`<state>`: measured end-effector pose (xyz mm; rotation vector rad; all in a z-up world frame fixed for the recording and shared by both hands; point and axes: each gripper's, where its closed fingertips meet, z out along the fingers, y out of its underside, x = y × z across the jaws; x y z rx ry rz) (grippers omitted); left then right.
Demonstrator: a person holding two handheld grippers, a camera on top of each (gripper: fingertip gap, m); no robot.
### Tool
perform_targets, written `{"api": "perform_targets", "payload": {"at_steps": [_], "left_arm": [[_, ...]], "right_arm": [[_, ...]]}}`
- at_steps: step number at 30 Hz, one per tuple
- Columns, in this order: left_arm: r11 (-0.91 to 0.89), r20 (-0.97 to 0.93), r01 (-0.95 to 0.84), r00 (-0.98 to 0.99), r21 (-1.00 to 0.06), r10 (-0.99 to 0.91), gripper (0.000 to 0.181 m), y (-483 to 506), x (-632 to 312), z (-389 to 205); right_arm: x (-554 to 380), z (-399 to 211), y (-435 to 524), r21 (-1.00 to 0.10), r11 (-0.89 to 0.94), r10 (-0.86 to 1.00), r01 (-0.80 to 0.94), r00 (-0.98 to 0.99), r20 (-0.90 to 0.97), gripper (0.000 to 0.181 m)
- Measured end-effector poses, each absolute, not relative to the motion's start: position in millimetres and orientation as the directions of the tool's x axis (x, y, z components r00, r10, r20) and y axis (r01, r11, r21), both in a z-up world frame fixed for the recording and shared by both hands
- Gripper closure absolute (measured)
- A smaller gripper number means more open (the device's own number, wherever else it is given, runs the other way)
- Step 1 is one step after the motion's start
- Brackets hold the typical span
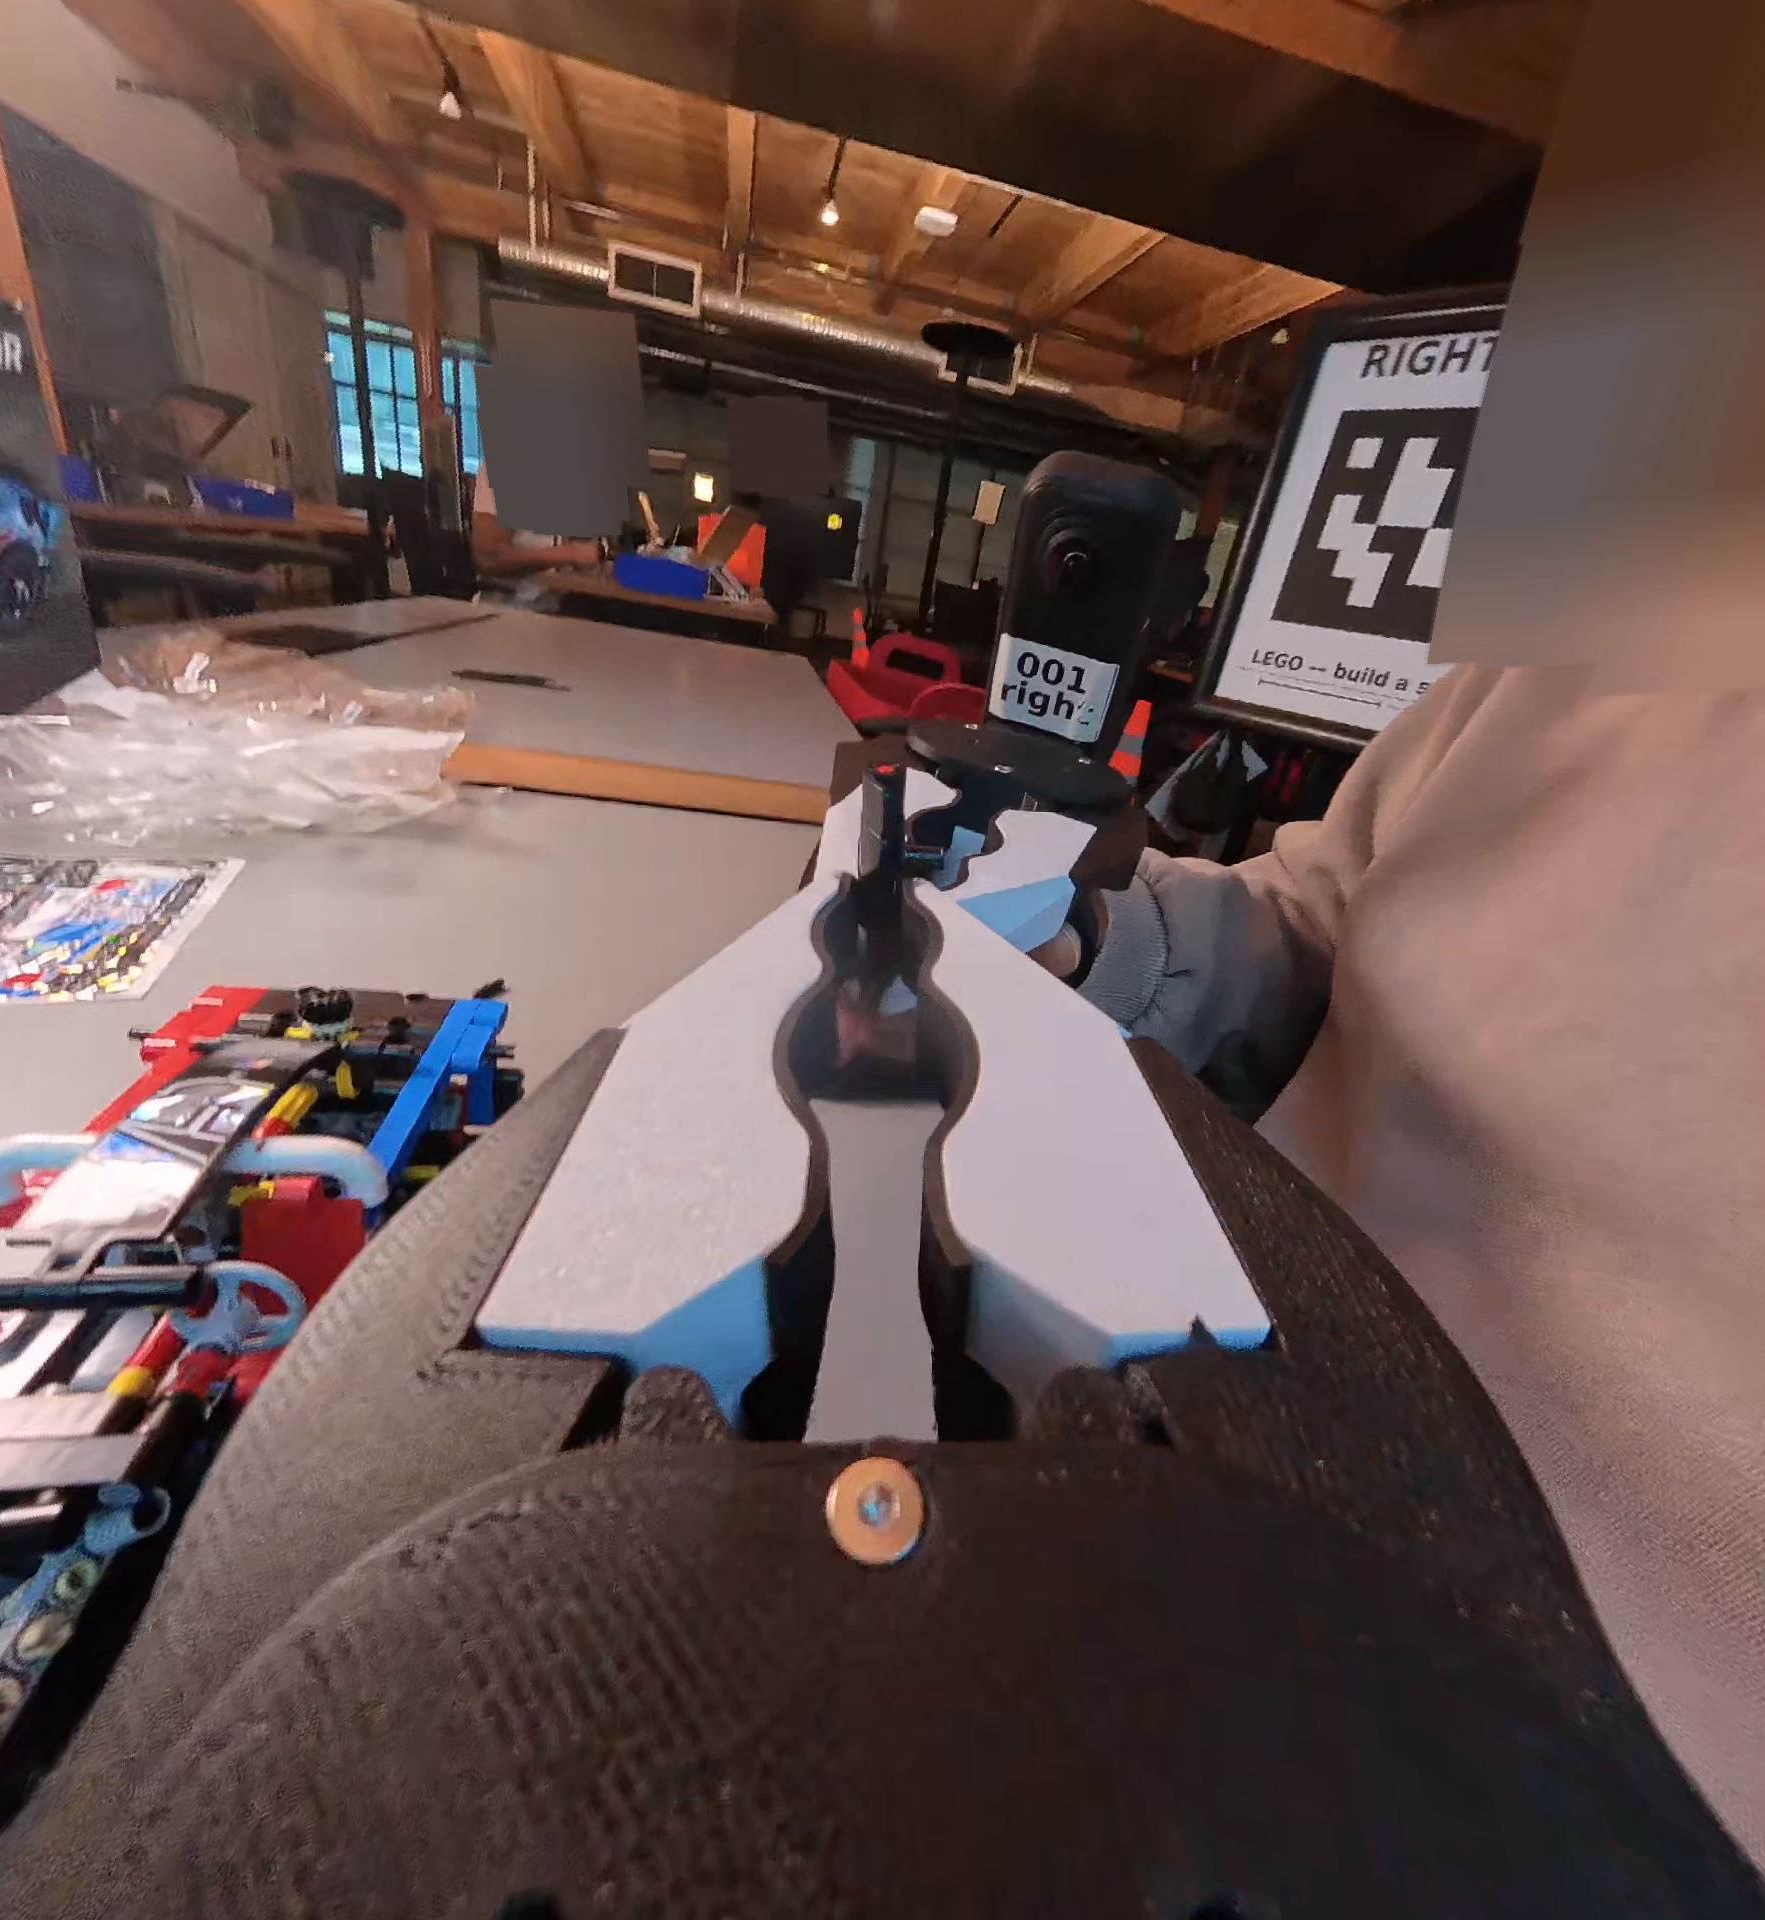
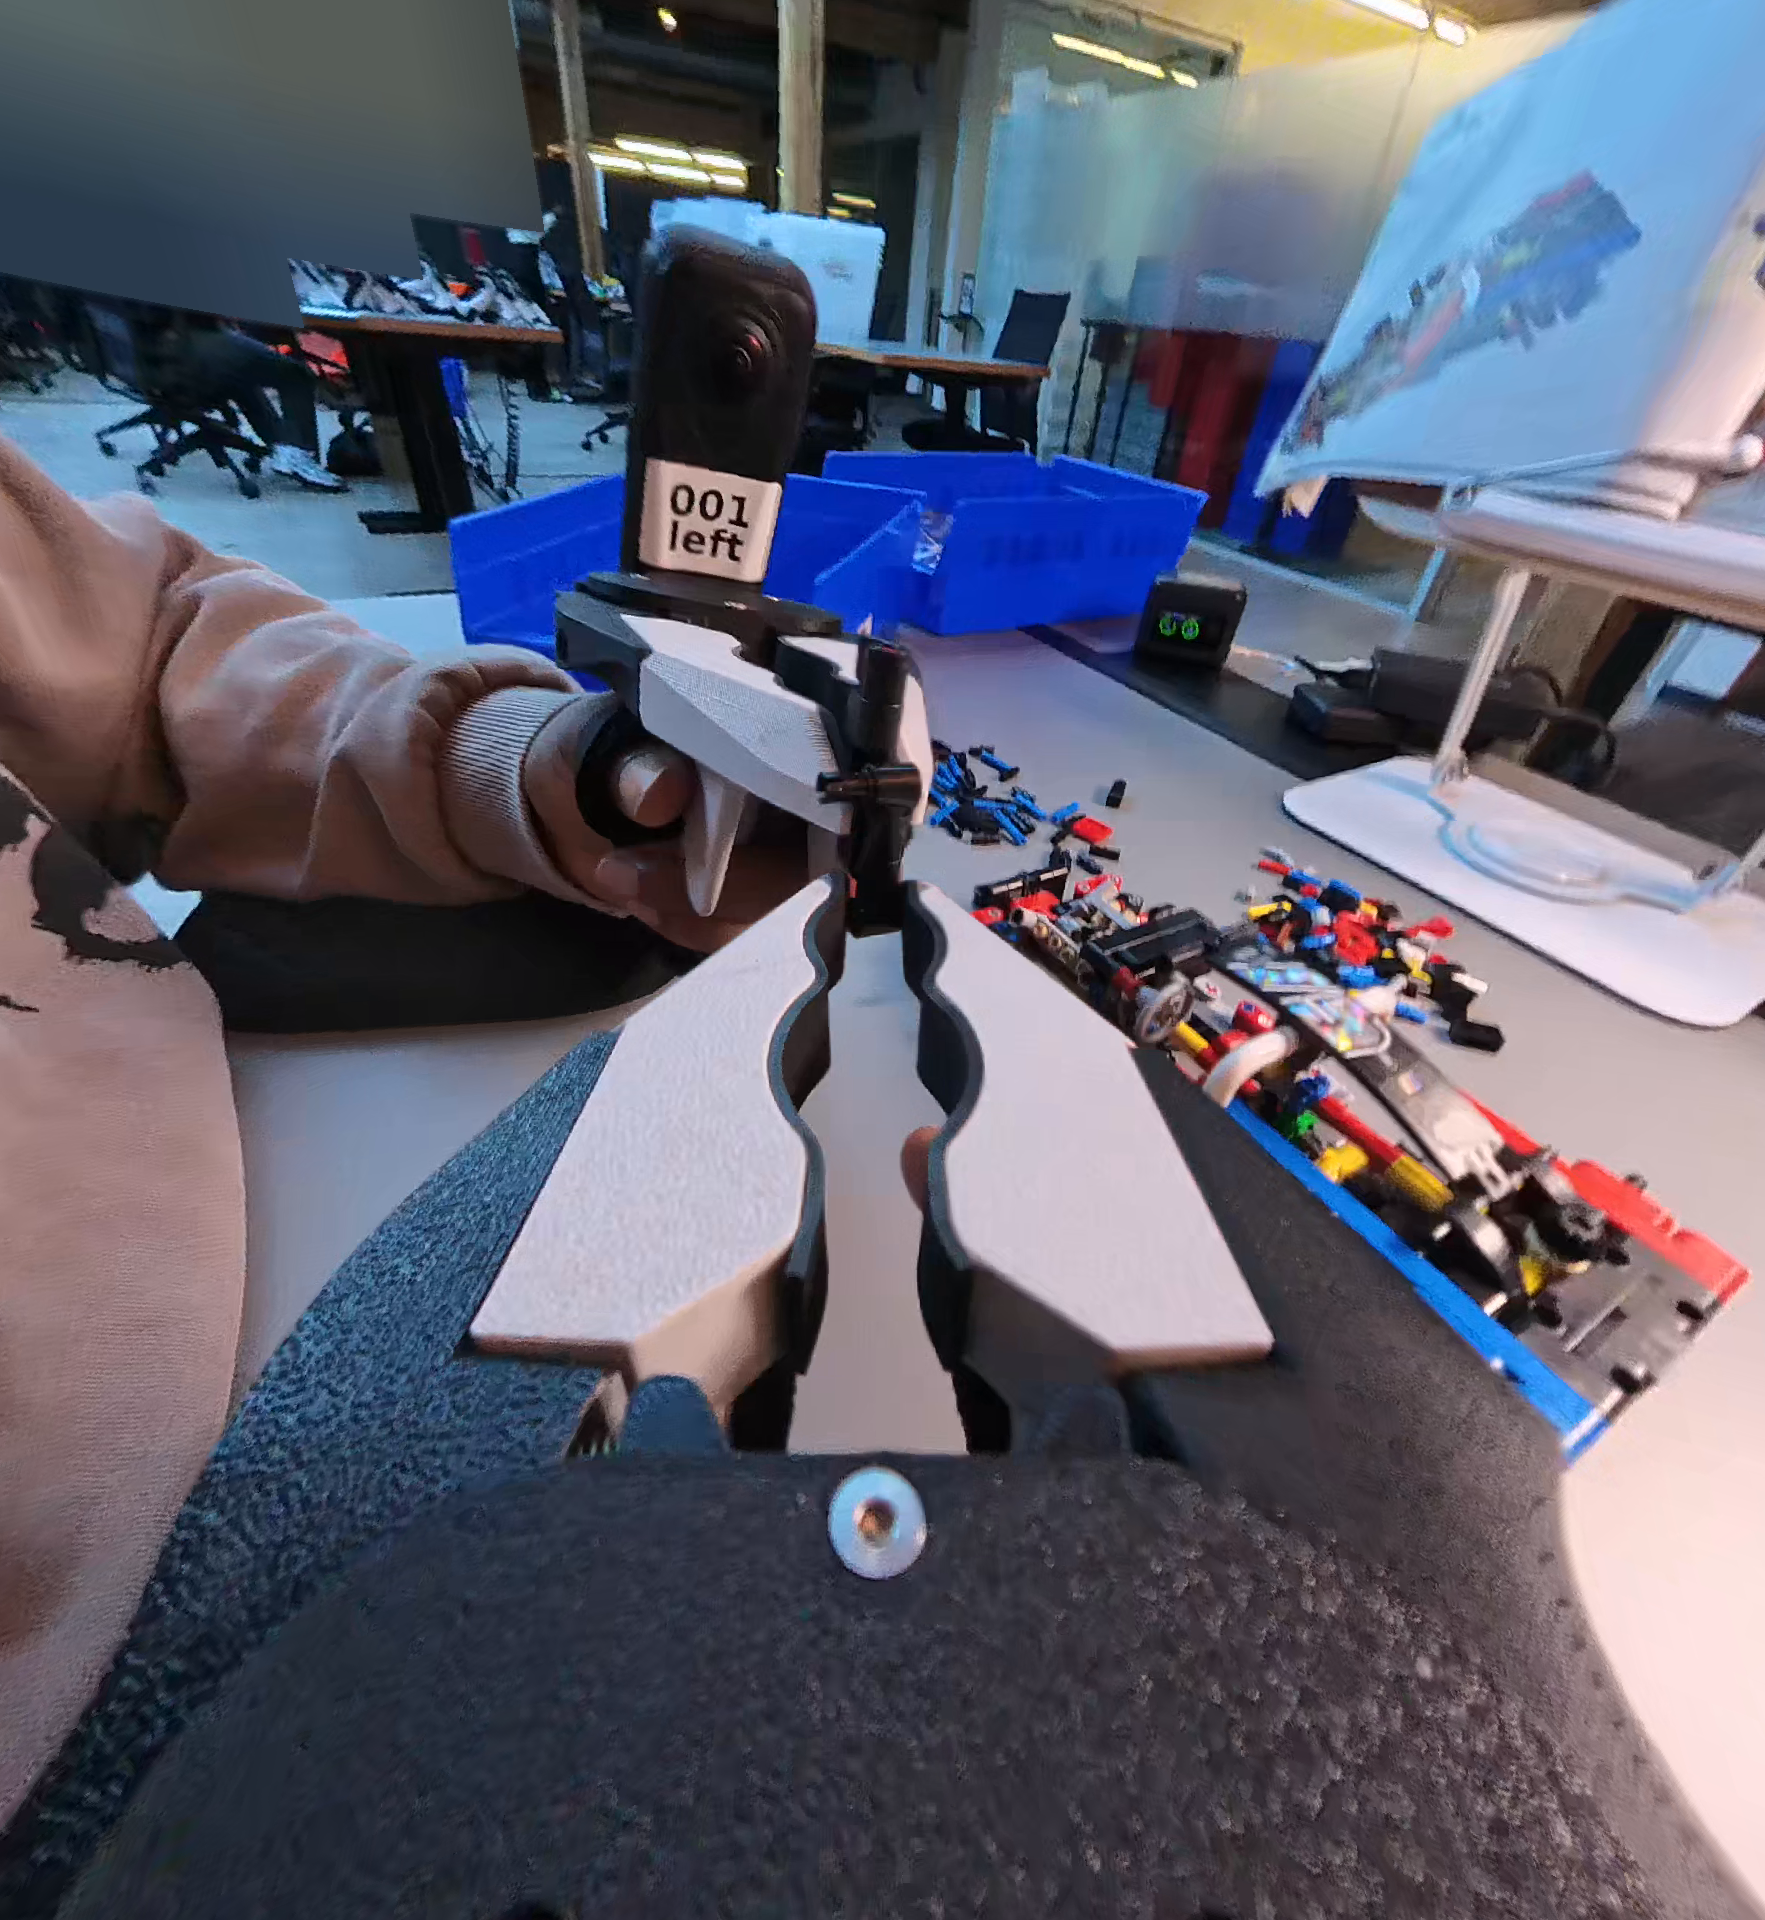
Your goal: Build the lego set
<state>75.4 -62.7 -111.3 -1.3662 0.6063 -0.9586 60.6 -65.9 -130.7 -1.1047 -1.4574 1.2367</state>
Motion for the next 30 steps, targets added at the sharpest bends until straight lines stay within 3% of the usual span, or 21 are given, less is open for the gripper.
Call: {"api": "perform_targets", "payload": {"at_steps": [4,8,10,11,18,21,23,27,30], "left_arm": [[0.008,0.089,0.187,0.503,-0.982,-0.860,0.175,-70.9,76.3,-106.3],[0.037,0.045,0.157,0.490,-0.987,-0.871,0.151,-75.5,80.2,-105.0],[0.040,0.026,0.122,0.498,-0.992,-0.867,0.156,-74.5,81.9,-108.8],[0.048,0.006,0.093,0.506,-0.995,-0.862,0.166,-74.1,82.2,-111.4],[0.067,-0.046,0.021,0.527,-0.998,-0.849,0.167,-73.6,77.7,-113.5],[0.027,-0.019,0.010,0.501,-1.000,-0.865,0.167,-73.0,78.1,-120.4],[0.063,-0.071,-0.034,0.481,-0.997,-0.874,0.150,-76.8,78.6,-125.5],[0.072,-0.099,-0.082,0.399,-0.994,-0.912,0.149,-87.9,87.8,-135.8],[0.096,-0.147,-0.154,0.367,-0.983,-0.919,0.151,-93.1,99.0,-143.7]], "right_arm": [[64.3,-123.8,-71.0,-0.969,0.232,0.946,0.088,-0.252,0.203,0.174],[64.0,-129.0,-69.2,-0.922,0.364,0.908,0.134,-0.272,0.319,0.174],[62.2,-132.0,-69.7,-0.908,0.395,0.895,0.141,-0.282,0.345,0.174],[60.9,-133.6,-69.8,-0.902,0.406,0.891,0.145,-0.284,0.355,0.174],[55.6,-135.1,-72.0,-0.912,0.397,0.883,0.105,-0.316,0.348,0.174],[58.9,-141.8,-71.1,-0.943,0.301,0.892,0.142,-0.392,0.226,0.174],[68.7,-152.1,-77.7,-0.952,0.213,0.843,0.220,-0.534,0.066,0.174],[92.0,-170.7,-87.4,-0.875,0.092,0.624,0.474,-0.712,-0.320,0.174],[100.4,-169.3,-94.8,-0.807,0.045,0.439,0.589,-0.737,-0.514,0.174]]}}
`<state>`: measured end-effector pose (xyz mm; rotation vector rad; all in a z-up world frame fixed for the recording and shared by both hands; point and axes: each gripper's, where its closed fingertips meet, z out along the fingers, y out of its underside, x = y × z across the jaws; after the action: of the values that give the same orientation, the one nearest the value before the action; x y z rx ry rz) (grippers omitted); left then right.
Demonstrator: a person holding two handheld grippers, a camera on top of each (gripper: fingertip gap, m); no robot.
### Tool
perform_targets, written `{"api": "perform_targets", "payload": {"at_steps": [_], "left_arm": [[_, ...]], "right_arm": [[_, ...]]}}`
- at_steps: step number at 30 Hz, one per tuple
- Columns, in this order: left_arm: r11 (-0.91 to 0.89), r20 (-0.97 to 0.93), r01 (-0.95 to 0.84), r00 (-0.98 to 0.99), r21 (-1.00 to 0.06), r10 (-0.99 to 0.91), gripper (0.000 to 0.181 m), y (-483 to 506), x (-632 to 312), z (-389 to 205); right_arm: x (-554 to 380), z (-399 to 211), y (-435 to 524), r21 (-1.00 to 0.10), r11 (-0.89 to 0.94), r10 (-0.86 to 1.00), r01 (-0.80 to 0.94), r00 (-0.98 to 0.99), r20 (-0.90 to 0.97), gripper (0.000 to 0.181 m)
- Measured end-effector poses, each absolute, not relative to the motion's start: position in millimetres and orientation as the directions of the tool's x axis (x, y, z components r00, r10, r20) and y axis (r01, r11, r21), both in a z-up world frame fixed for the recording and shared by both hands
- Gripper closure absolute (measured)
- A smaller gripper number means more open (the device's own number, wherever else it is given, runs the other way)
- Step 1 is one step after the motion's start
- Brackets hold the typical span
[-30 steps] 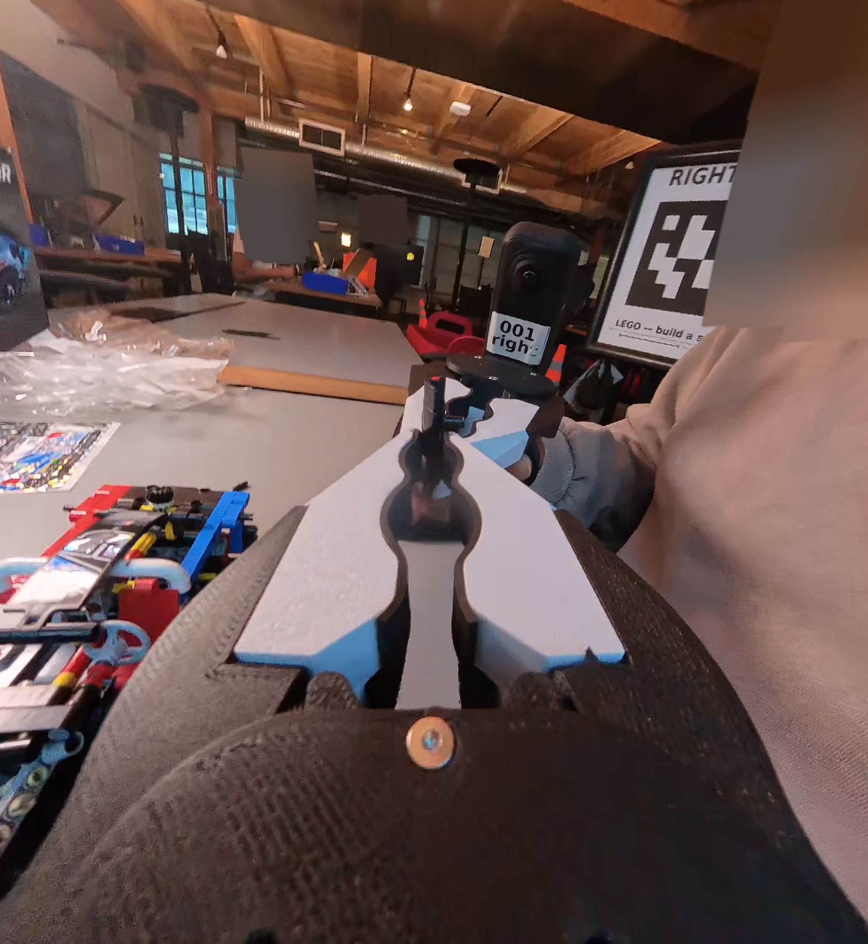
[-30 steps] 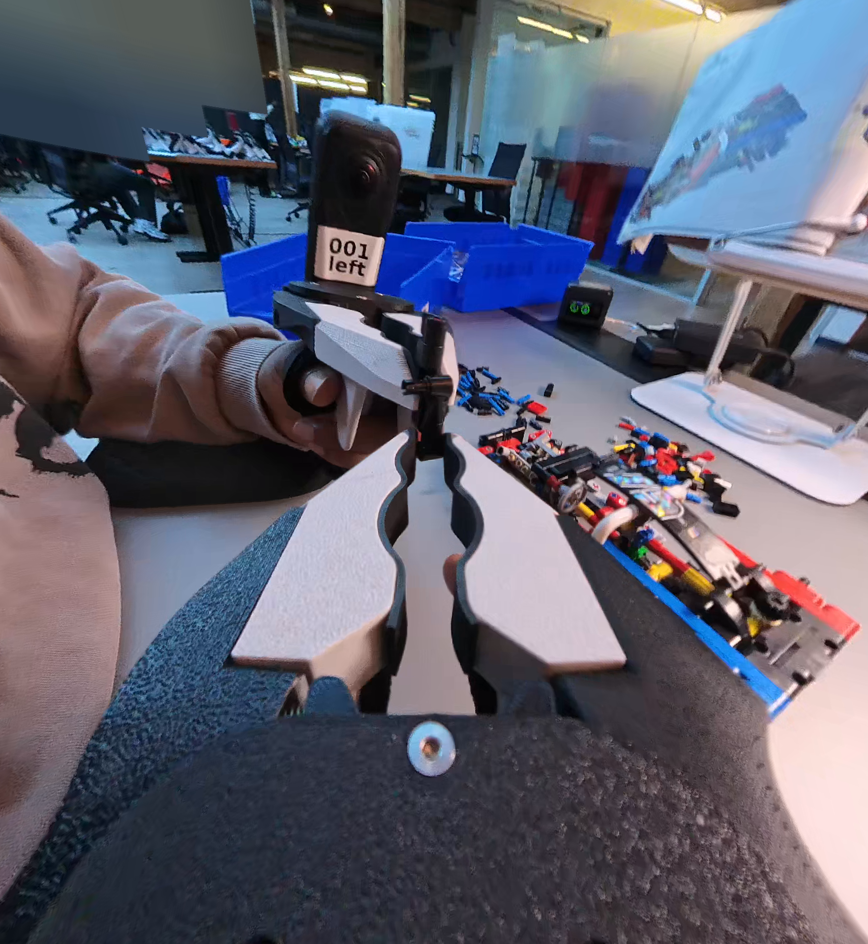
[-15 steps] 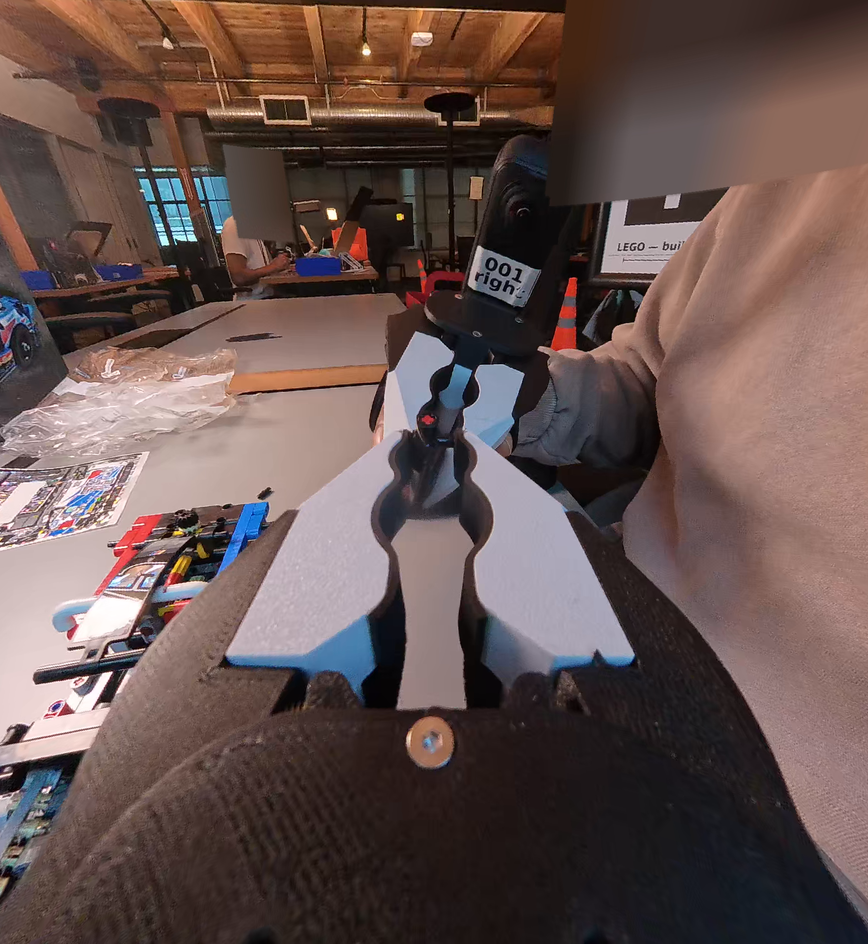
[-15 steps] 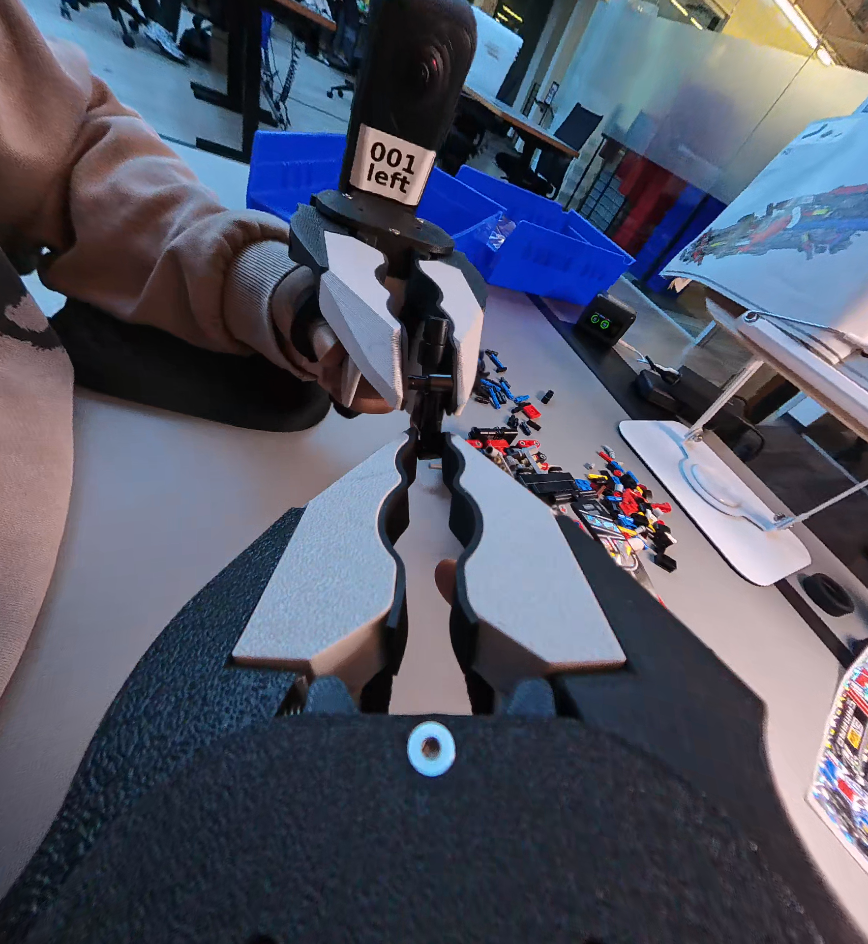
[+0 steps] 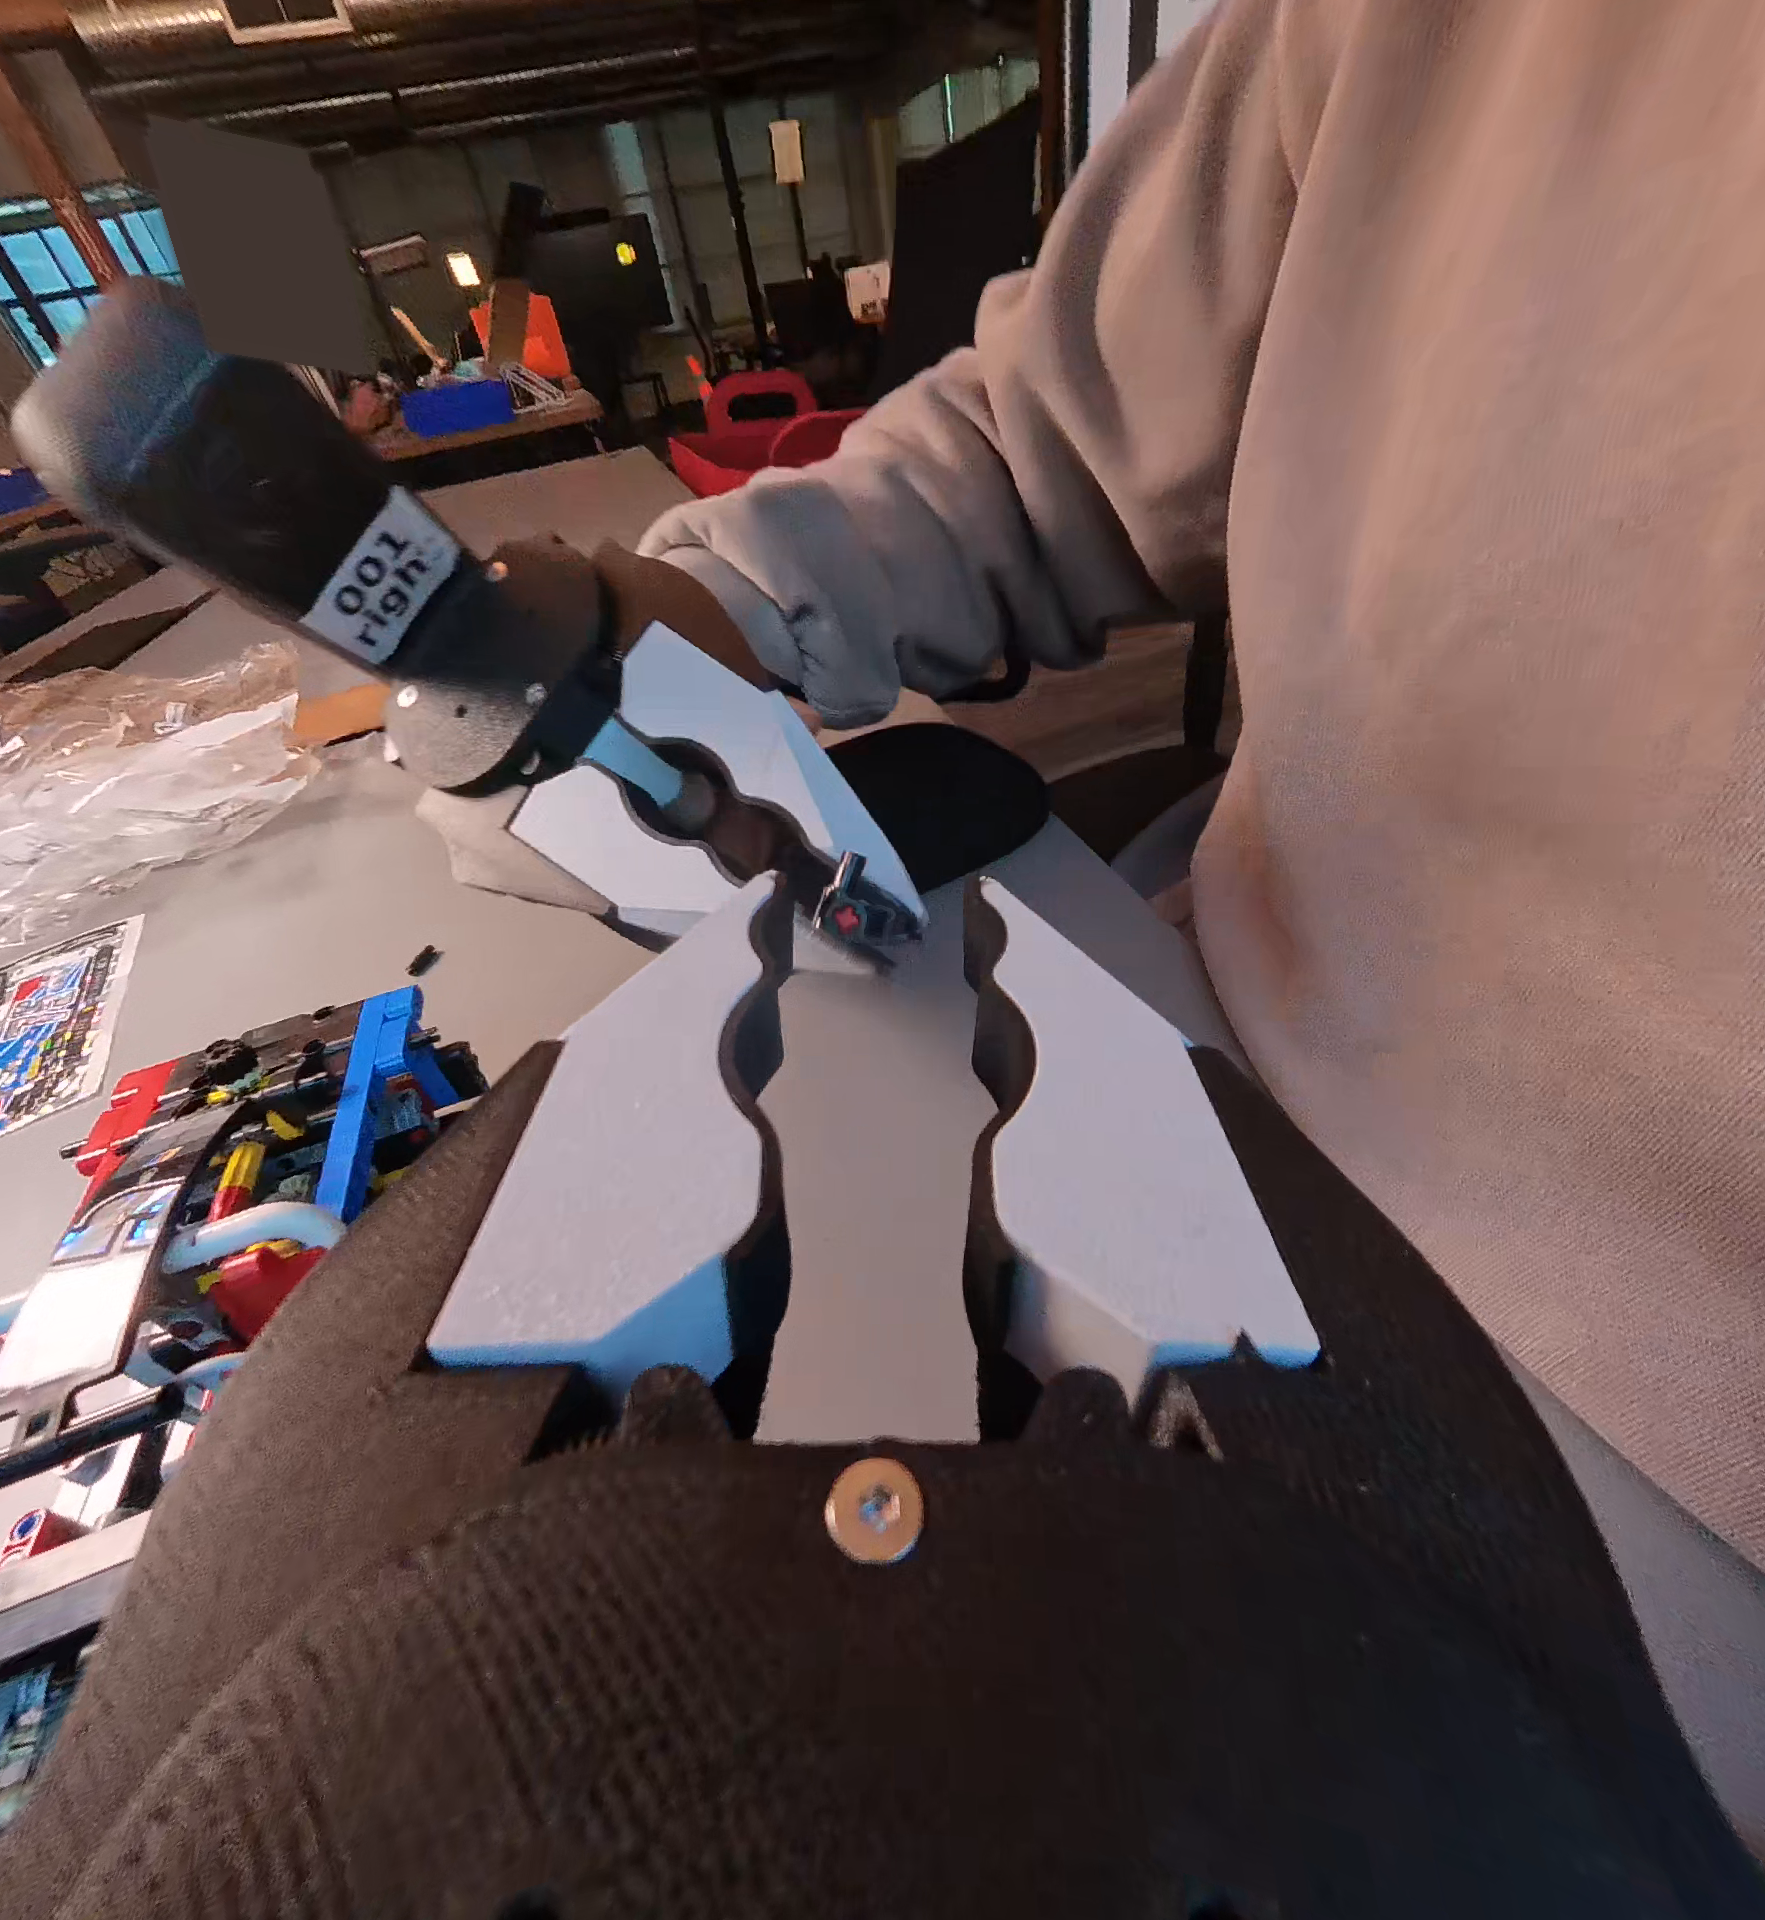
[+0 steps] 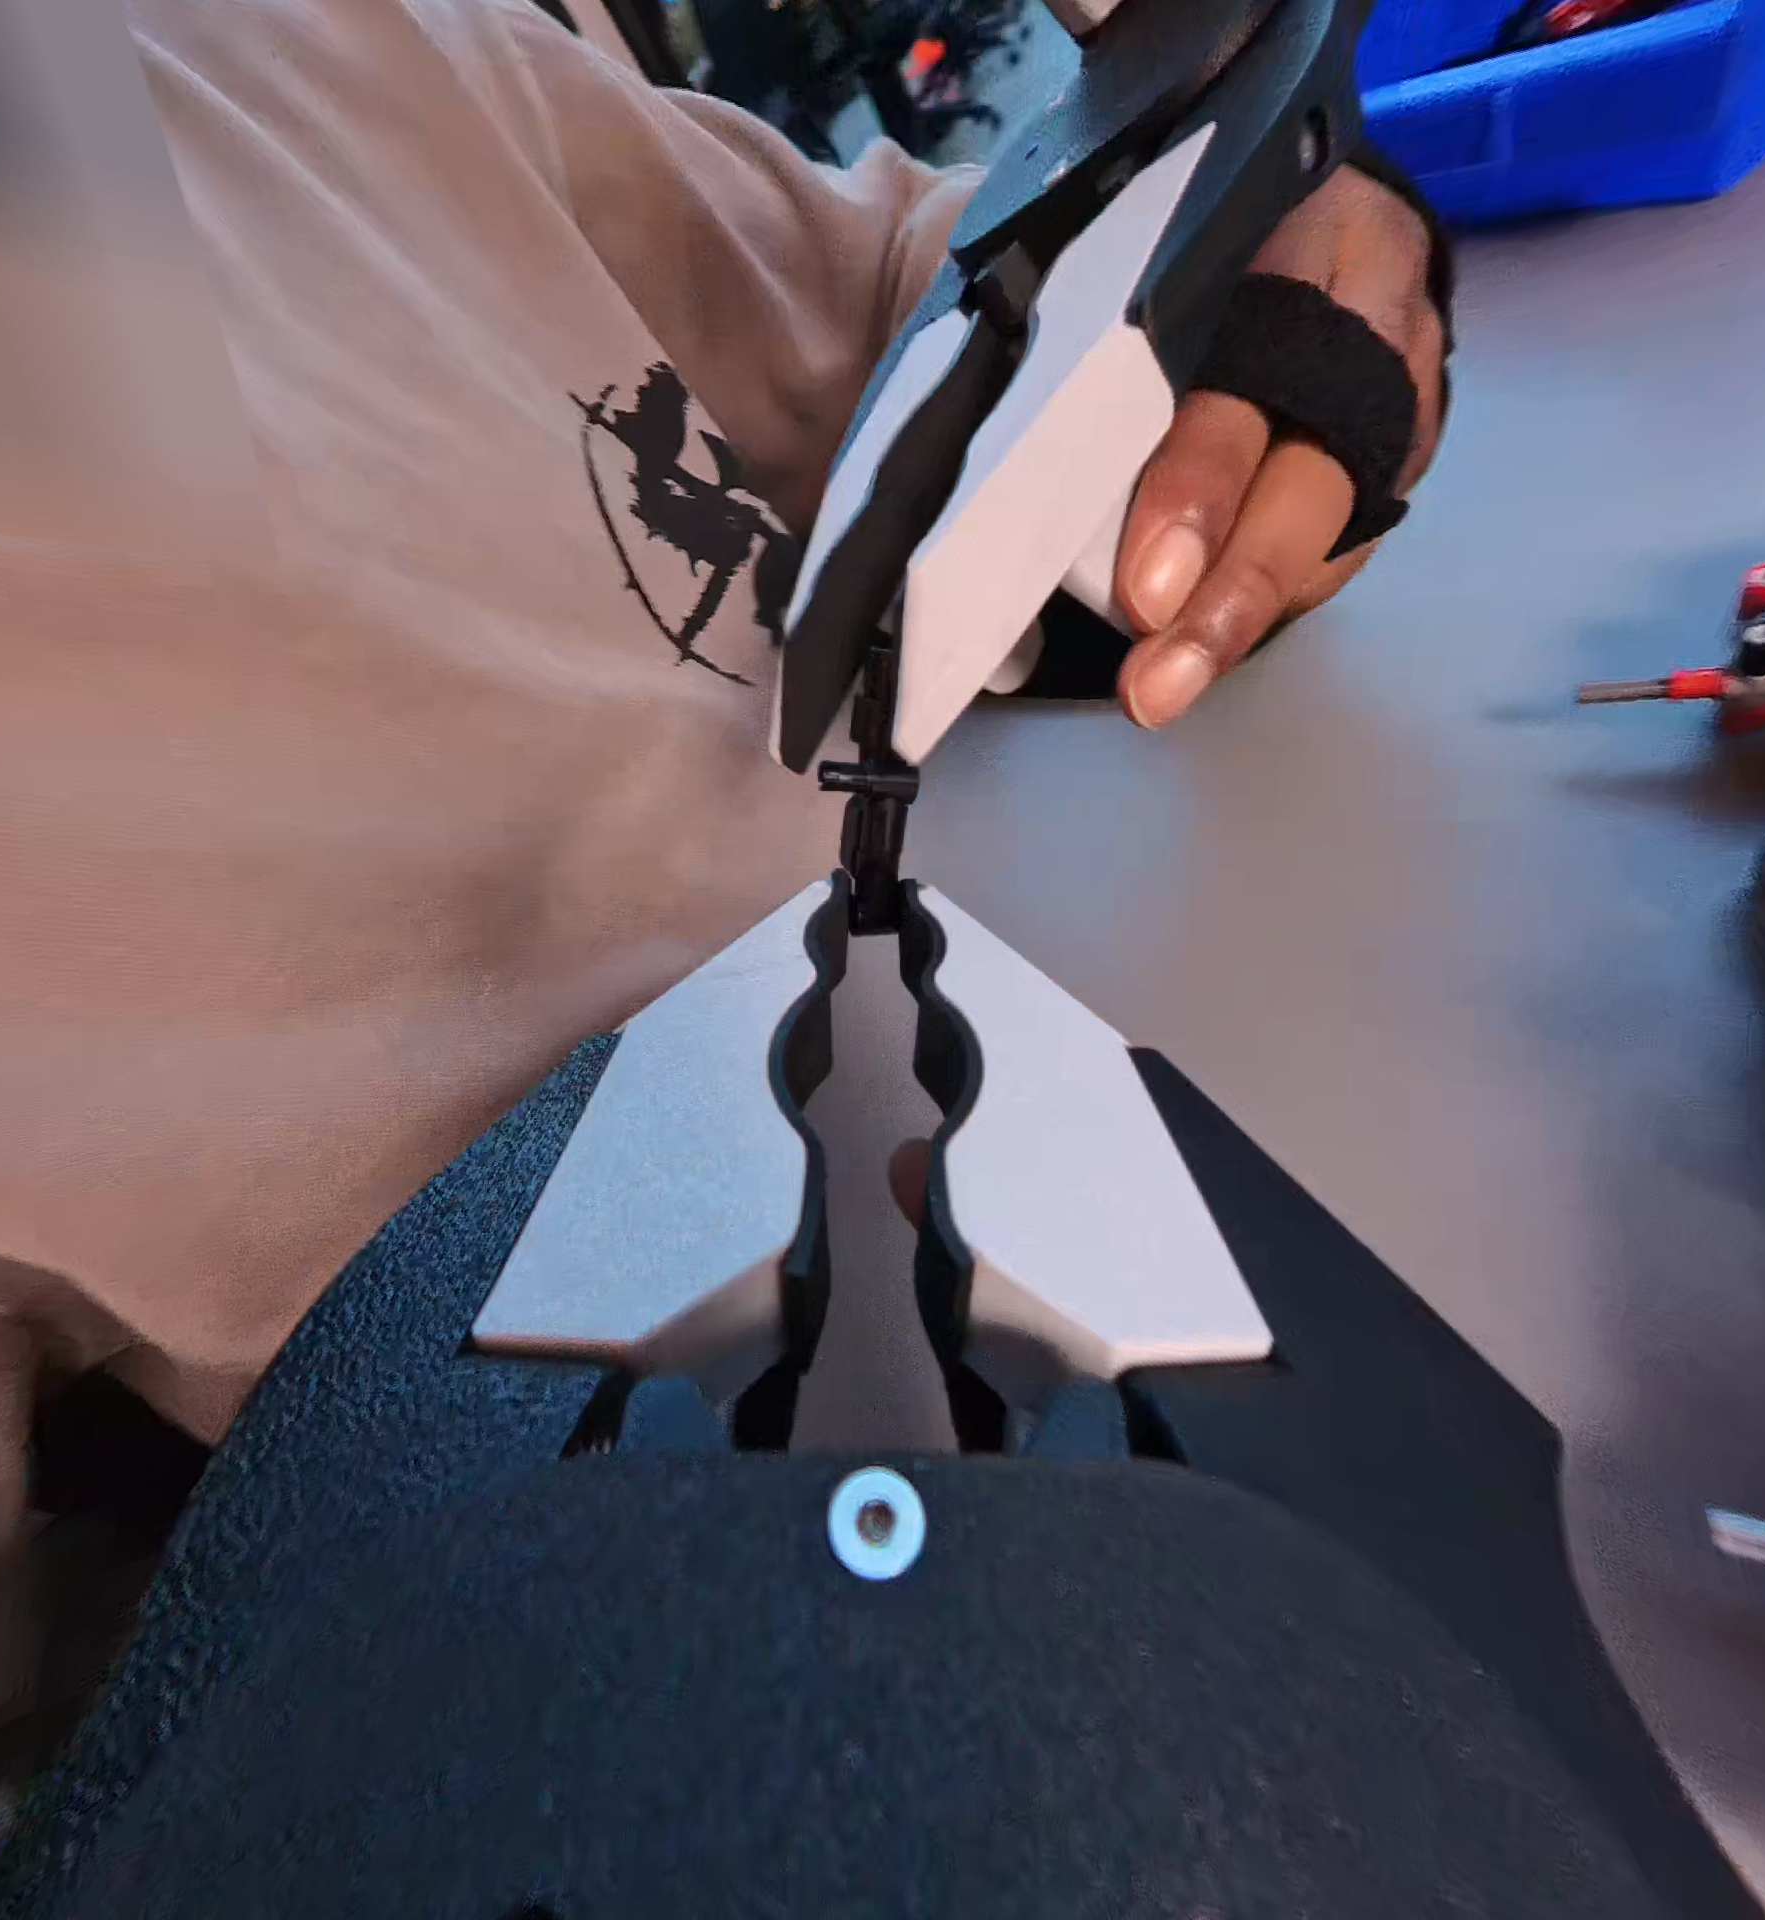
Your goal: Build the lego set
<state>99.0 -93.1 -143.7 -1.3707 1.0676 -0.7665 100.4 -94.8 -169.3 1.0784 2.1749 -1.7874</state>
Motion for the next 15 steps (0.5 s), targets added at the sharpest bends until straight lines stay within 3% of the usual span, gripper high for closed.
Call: {"api": "perform_targets", "payload": {"at_steps": [5,15], "left_arm": [[0.130,-0.207,-0.229,0.355,-0.965,-0.912,0.159,-96.2,107.4,-150.7],[0.155,-0.267,-0.330,0.326,-0.931,-0.907,0.164,-100.4,115.2,-167.1]], "right_arm": [[105.0,-165.4,-105.6,-0.761,0.041,0.262,0.647,-0.742,-0.617,0.175],[114.1,-169.5,-109.2,-0.730,0.097,0.237,0.676,-0.729,-0.643,0.175]]}}
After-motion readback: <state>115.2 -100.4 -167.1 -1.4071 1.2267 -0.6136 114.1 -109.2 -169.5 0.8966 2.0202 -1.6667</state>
